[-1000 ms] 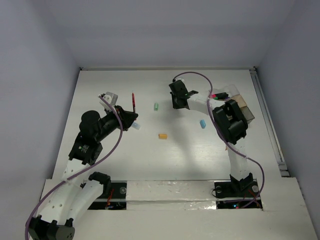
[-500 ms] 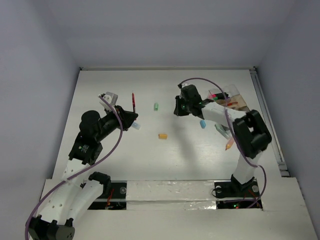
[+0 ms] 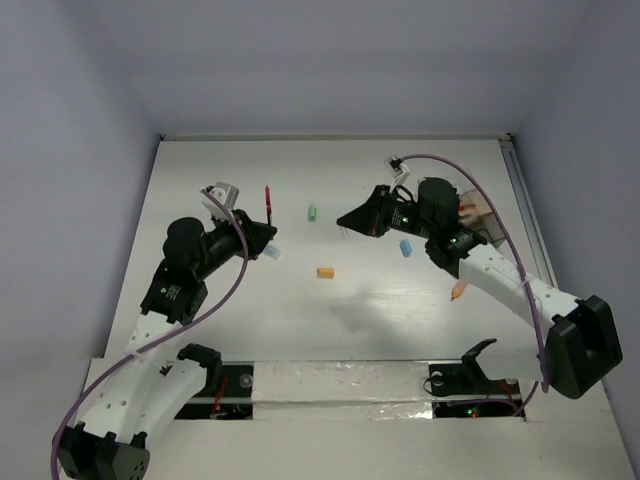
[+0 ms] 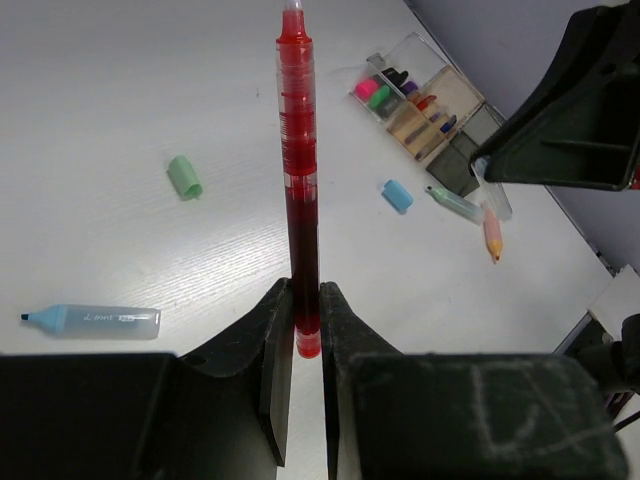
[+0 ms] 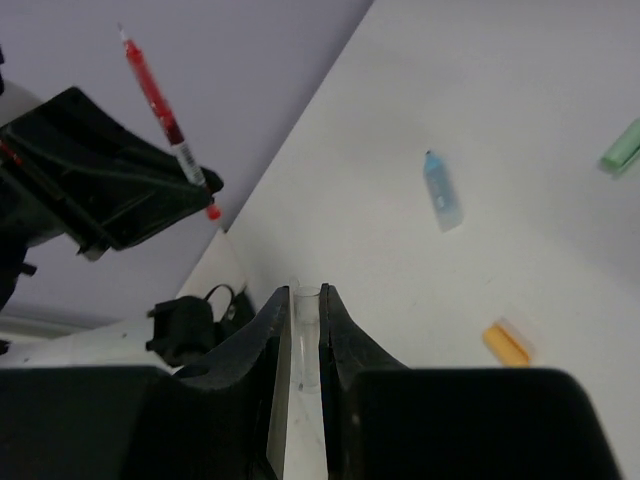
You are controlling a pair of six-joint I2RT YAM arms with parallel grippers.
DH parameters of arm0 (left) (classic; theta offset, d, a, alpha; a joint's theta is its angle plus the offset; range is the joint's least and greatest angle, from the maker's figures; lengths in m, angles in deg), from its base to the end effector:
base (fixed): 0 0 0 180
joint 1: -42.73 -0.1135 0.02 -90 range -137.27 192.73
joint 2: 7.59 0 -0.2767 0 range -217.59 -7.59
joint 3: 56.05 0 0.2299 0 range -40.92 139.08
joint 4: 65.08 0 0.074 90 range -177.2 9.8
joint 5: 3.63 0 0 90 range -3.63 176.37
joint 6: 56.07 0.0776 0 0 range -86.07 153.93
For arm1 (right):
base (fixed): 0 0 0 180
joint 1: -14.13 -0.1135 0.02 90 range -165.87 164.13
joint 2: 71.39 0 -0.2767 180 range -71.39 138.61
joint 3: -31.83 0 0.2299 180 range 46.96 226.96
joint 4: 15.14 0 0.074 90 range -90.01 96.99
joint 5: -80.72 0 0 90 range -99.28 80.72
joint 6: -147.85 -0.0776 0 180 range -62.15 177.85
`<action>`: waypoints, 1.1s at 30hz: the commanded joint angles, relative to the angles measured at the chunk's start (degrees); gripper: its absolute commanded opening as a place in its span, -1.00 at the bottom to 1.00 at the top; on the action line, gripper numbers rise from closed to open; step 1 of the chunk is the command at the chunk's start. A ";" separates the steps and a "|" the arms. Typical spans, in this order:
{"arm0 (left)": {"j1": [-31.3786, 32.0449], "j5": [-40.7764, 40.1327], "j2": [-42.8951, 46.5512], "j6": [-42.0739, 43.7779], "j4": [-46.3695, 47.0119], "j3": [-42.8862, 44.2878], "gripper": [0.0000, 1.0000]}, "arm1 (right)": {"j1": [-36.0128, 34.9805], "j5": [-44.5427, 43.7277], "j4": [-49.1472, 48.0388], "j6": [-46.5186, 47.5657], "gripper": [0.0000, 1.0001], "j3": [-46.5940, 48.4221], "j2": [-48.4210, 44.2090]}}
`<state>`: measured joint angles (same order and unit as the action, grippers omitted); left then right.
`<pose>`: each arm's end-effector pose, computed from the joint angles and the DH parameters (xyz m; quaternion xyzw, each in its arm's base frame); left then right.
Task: Sort the stationery into containers
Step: Move the pen cap to the center of the board.
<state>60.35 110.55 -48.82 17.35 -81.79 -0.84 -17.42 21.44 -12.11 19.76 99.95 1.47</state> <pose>0.1616 -0.0847 0.3445 0.1509 0.7064 -0.3433 0.6004 0.2409 0.1944 0.3399 -0.1325 0.7352 0.5259 0.4066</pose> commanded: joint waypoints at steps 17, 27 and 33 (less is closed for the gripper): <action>-0.23 -0.01 -0.87 0.67 1.67 1.50 -1.00 | 0.00 17.18 -15.15 -10.87 -1.00 -2.19 -0.97; -0.23 -0.01 -0.78 0.85 1.67 1.59 -1.00 | -3.68 -8.86 21.21 11.61 -1.00 -0.52 2.46; -0.23 -0.01 -0.87 0.76 1.67 1.67 -1.00 | -7.12 -23.85 28.62 16.02 -1.00 -0.35 10.98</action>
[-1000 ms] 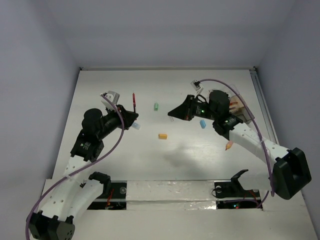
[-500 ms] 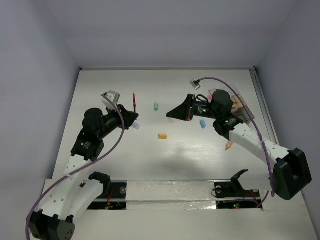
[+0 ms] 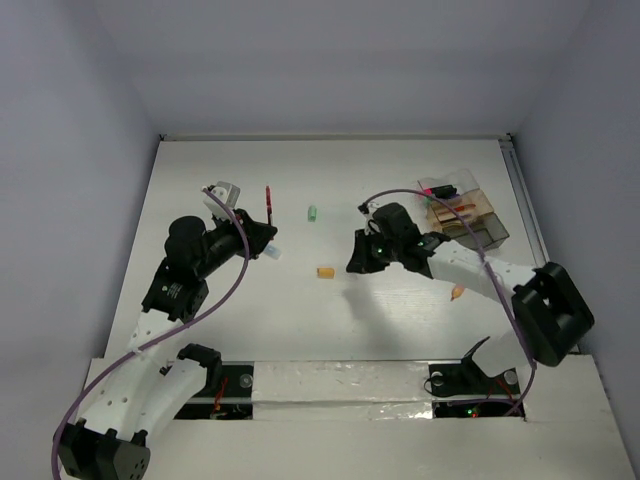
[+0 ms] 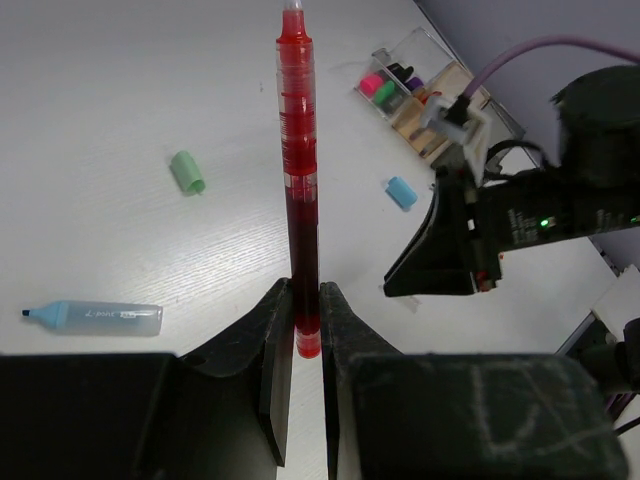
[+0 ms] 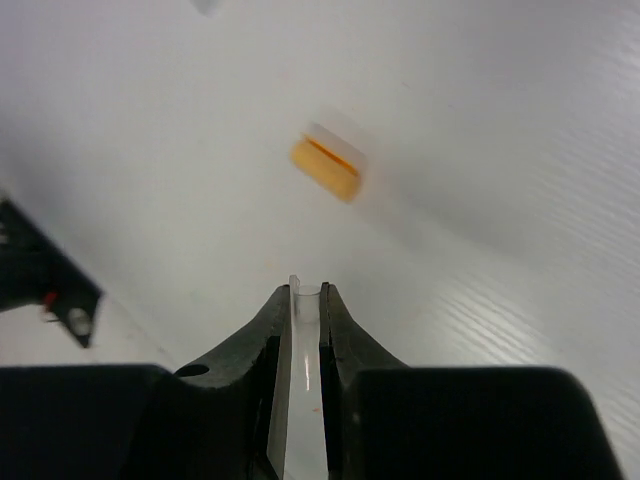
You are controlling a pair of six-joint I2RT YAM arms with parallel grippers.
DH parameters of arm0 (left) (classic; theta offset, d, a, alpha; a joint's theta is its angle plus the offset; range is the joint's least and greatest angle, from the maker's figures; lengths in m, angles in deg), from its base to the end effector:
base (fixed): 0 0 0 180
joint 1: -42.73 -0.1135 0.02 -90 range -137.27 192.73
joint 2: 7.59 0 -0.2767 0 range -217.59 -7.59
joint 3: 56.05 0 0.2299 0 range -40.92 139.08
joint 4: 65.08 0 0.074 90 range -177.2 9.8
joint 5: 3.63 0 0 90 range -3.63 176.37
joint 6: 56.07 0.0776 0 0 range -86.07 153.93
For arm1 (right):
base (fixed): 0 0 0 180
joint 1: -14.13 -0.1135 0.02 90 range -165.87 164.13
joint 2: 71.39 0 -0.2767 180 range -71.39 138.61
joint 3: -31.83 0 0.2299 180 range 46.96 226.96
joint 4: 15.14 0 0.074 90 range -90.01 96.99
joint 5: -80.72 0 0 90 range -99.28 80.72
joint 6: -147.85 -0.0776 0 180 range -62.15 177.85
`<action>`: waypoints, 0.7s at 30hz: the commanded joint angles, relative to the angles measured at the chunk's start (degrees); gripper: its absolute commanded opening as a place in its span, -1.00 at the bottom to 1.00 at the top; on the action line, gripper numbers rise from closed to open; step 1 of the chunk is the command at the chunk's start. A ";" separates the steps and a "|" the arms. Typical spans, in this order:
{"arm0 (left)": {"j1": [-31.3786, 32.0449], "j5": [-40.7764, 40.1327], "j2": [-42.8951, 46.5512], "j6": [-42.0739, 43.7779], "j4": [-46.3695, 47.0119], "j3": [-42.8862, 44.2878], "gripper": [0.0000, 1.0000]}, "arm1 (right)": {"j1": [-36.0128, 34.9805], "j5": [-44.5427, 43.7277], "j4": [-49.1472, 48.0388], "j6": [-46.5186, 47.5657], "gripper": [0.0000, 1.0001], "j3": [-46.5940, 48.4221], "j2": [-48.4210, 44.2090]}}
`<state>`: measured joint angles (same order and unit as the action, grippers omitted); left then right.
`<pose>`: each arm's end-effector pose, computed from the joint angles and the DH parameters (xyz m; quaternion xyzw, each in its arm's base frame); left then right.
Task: Sort the stationery into containers
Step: Move the pen cap to the center of the board.
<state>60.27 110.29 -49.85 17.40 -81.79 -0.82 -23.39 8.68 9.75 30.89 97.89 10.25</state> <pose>0.1658 -0.0854 0.3417 0.1480 0.7127 -0.3405 0.5952 0.2342 0.2100 0.2296 -0.1476 0.8871 0.3406 0.2744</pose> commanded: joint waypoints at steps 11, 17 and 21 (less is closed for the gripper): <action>-0.67 -0.28 1.04 0.98 1.67 1.48 -1.00 | -3.79 -19.80 7.11 9.12 -0.40 4.26 10.90; -0.67 -0.10 1.04 0.89 1.67 1.48 -1.00 | -3.79 -21.20 7.73 10.08 0.10 4.43 8.97; -0.67 -0.28 1.22 0.89 1.67 1.39 -1.00 | -3.79 -20.43 8.34 10.26 0.14 4.52 6.43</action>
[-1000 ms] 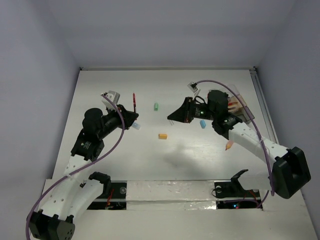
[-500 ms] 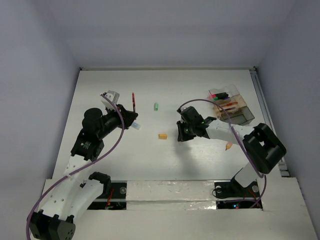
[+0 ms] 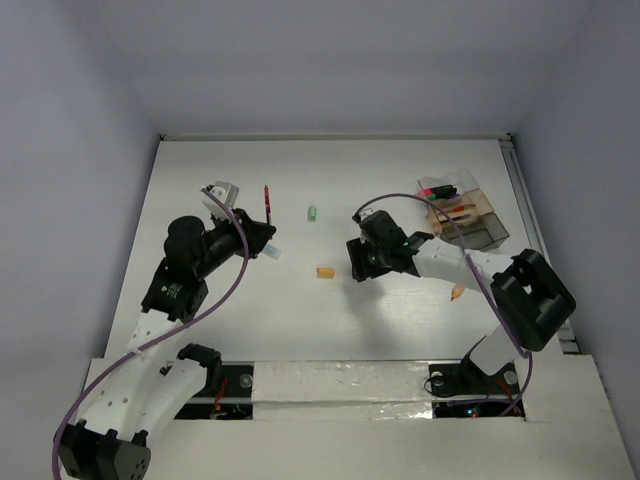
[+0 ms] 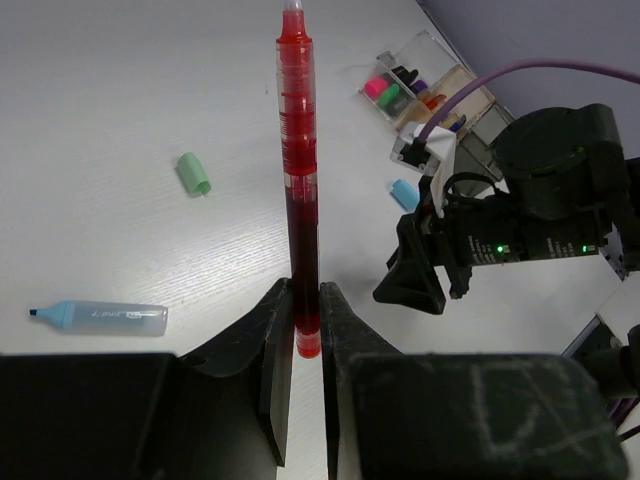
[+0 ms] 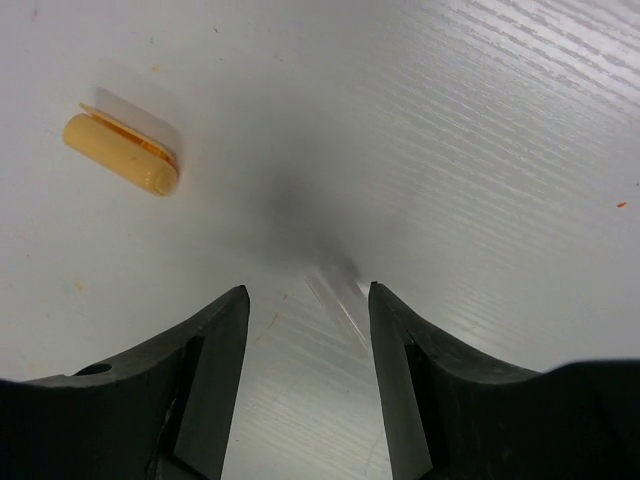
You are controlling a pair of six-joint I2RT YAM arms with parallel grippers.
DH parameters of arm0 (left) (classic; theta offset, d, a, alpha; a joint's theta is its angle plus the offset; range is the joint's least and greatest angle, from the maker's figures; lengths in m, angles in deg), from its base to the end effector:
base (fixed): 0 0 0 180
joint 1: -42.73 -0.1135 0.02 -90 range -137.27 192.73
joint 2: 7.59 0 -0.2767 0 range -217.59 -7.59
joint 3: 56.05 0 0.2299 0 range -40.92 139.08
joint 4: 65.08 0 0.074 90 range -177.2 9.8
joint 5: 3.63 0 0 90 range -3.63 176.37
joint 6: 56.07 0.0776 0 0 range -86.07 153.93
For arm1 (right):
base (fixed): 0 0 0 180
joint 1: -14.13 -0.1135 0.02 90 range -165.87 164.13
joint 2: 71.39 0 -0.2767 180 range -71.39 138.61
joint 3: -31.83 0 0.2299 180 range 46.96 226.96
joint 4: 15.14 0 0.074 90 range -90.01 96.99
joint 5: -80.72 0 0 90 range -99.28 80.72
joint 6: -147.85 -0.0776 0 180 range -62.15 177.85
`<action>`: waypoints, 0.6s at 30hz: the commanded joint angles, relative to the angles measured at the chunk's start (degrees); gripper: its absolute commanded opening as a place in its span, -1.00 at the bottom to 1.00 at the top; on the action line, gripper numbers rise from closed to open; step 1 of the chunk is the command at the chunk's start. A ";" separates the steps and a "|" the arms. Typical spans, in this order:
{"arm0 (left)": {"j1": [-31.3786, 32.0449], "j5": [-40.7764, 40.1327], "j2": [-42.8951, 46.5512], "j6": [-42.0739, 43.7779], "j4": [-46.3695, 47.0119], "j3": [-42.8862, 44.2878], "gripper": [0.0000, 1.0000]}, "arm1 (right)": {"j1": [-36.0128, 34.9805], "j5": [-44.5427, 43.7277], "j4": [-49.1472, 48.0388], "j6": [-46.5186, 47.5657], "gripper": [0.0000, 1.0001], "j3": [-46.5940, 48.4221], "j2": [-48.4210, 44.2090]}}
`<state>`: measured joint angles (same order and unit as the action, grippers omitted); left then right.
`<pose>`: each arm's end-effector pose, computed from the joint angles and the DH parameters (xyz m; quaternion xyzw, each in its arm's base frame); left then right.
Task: Sort the stationery into containers
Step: Move the pen cap to the center of the board.
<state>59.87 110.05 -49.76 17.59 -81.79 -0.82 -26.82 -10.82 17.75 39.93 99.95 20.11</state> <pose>0.1663 -0.0839 0.3420 0.1454 0.7128 -0.3362 0.5982 0.2449 0.2097 0.1728 -0.1872 0.9384 0.1314 0.2590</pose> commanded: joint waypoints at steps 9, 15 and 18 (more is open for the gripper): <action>-0.27 0.22 1.22 0.52 1.67 1.39 -1.00 | -1.41 8.02 0.00 -3.26 0.31 -3.41 -9.32; -0.27 0.40 1.22 0.52 1.67 1.30 -1.00 | -1.41 16.56 -3.25 -6.78 0.31 -7.02 -8.27; -0.27 0.40 1.22 0.43 1.67 1.30 -1.00 | -1.41 17.62 -3.96 -7.58 0.33 -8.08 -7.22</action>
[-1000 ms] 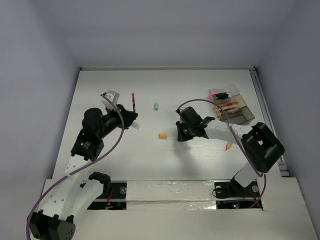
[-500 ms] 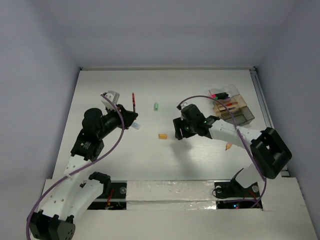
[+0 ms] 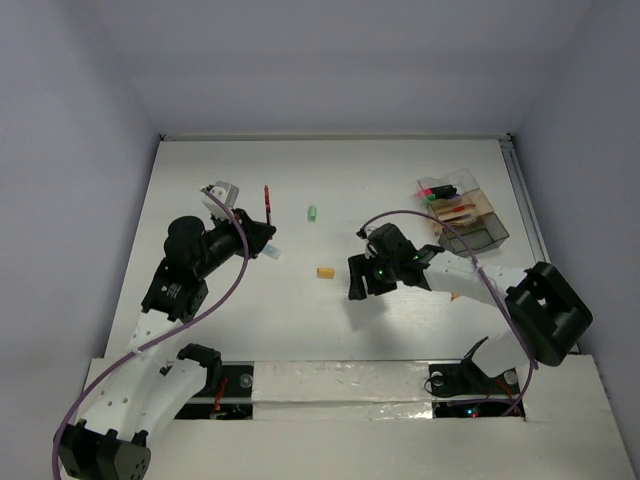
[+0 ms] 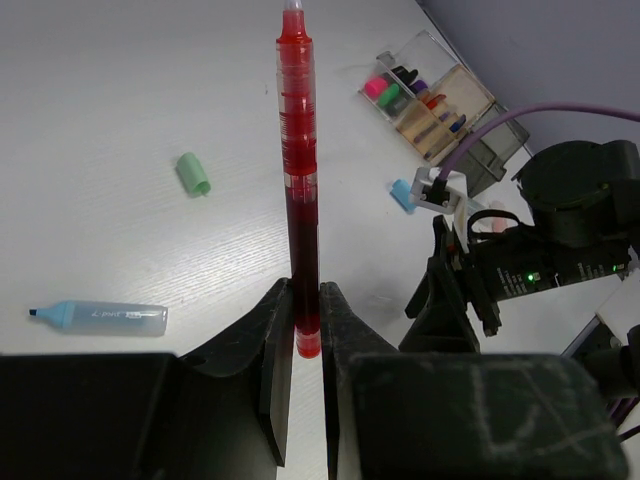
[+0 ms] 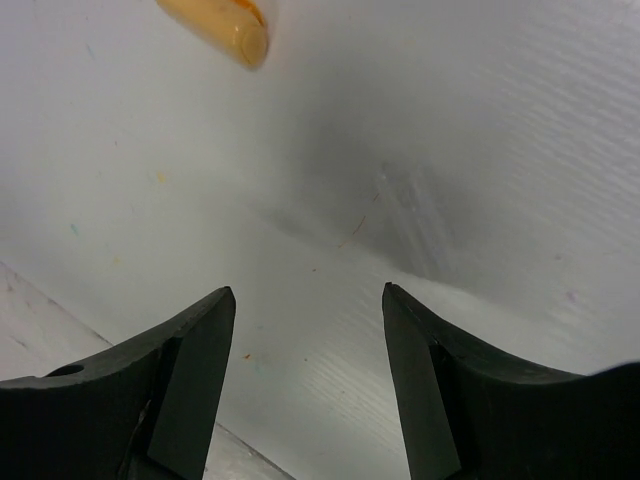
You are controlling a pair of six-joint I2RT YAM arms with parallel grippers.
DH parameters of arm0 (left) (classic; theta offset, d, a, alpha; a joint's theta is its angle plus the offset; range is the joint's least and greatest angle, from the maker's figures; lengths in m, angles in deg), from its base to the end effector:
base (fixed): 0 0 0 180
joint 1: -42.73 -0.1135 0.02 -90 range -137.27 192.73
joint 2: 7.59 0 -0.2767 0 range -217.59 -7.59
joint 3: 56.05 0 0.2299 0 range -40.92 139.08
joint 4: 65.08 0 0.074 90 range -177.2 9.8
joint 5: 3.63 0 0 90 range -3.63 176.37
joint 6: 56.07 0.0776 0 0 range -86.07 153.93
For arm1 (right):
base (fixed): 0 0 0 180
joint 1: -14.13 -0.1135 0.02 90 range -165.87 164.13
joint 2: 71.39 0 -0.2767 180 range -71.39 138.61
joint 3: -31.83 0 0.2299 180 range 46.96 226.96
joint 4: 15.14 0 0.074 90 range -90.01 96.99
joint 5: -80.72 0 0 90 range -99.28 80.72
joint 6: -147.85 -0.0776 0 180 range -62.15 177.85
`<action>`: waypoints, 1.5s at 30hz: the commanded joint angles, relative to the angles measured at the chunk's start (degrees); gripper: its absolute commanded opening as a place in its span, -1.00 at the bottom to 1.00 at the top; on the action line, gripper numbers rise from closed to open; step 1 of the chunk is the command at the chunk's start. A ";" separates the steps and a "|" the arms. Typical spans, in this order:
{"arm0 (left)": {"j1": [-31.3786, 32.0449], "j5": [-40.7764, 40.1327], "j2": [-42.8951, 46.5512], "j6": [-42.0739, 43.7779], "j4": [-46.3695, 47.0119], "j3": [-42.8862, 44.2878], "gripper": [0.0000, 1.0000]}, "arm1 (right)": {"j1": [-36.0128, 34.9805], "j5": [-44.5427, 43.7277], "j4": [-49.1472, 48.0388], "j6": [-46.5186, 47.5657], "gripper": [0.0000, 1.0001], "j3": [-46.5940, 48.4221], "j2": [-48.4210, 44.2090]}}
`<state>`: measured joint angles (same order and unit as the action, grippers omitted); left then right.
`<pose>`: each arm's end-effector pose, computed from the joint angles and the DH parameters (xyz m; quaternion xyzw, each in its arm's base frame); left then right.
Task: Sort the stationery into containers
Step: Move the pen cap to the center of the board.
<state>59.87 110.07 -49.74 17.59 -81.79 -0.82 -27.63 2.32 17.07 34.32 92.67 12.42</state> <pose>0.1662 -0.0839 0.3420 0.1455 0.7126 -0.3363 0.5983 0.2041 0.2031 0.1757 -0.1802 0.9325 0.2418 0.1986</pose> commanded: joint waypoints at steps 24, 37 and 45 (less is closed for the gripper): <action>-0.27 0.29 1.11 0.43 1.67 1.39 -1.00 | -0.61 -11.24 0.58 -0.73 0.52 3.15 6.72; -0.27 0.11 1.63 0.52 1.67 1.39 -1.00 | -0.08 -15.47 0.68 0.77 0.58 5.35 7.50; -0.27 -0.15 2.16 0.61 1.67 1.39 -1.00 | -0.08 -13.62 -2.05 1.38 0.58 10.09 11.46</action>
<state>59.87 110.03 -48.91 17.59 -81.79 -0.82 -27.87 -11.80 17.70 34.65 99.95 22.43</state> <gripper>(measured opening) 0.087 0.787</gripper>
